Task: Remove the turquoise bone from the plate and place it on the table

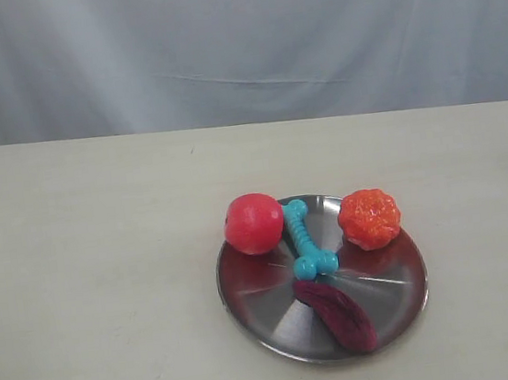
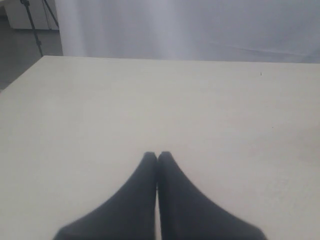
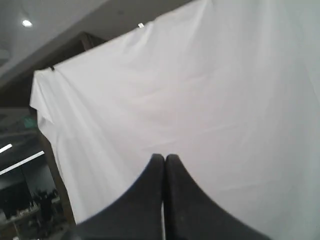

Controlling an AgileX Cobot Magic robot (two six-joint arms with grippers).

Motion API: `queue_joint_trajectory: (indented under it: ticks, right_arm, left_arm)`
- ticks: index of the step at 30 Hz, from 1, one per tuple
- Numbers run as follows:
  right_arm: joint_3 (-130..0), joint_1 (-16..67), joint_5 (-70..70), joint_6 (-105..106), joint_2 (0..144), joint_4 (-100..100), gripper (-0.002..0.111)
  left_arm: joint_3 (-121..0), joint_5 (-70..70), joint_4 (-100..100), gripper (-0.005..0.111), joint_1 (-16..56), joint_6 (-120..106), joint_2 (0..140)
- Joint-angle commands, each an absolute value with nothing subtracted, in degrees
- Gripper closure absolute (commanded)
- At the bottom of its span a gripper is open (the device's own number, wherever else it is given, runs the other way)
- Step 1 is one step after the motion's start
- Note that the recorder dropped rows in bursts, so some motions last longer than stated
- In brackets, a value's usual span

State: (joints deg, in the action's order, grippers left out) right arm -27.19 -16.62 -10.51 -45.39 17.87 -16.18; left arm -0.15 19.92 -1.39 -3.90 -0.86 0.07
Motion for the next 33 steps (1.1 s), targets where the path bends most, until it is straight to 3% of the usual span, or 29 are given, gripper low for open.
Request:
queue_joint_trajectory:
  ticks: [1, 8, 12, 25, 33]
  right_arm:
    - [-36.27, -12.09, -1.14, -47.73, 31.03, -23.56, 0.109]
    - [-53.45, 4.28, 20.83, -36.22, 51.80, -26.90, 0.109]
    - [-63.11, 9.40, 33.20, -29.97, 61.57, -26.12, 0.109]
    - [-82.86, 9.69, 51.59, -14.52, 77.98, -19.37, 0.109]
    - [-91.84, 4.23, 65.23, -3.34, 91.50, -9.12, 0.109]
  left_arm:
    - [0.00, 19.62, -1.47, 0.107, -3.46, -0.62, 0.00]
    - [0.00, 19.62, -1.47, 0.107, -3.46, -0.62, 0.00]
    - [0.00, 19.62, -1.47, 0.107, -3.46, -0.62, 0.00]
    - [0.00, 19.62, -1.47, 0.107, -3.46, -0.62, 0.00]
    - [0.00, 19.62, -1.47, 0.107, -3.46, -0.62, 0.00]
